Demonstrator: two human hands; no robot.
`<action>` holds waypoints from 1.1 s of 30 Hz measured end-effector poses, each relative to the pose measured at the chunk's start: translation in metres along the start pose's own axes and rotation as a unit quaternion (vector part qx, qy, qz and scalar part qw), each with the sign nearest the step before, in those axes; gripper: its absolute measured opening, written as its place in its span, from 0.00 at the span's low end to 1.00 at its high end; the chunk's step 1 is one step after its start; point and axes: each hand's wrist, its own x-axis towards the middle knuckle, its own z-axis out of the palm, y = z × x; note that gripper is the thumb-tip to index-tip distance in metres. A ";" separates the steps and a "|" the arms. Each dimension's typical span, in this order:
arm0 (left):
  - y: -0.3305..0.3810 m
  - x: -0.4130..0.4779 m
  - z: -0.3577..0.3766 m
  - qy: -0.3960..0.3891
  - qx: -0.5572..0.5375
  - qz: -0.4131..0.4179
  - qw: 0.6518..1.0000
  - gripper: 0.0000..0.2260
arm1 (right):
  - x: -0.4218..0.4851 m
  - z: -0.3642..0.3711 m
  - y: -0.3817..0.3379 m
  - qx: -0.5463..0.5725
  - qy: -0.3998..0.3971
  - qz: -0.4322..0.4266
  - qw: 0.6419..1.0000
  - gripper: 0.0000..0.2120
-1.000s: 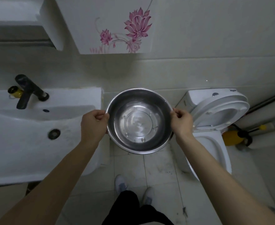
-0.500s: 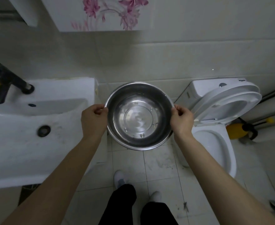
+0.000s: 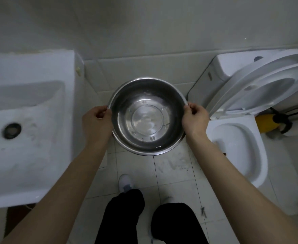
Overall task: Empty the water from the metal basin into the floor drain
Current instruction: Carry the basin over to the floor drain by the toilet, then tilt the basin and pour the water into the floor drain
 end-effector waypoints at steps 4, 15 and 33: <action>-0.043 0.007 0.024 -0.004 0.018 0.002 1.000 0.03 | 0.016 0.017 0.041 -0.014 -0.003 0.023 1.000 0.11; -0.148 0.025 0.099 -0.021 0.070 -0.014 0.997 0.07 | 0.063 0.058 0.154 0.010 0.017 0.097 0.995 0.10; -0.263 0.065 0.200 -0.045 0.126 -0.004 0.991 0.10 | 0.145 0.117 0.292 -0.010 0.033 0.090 0.995 0.11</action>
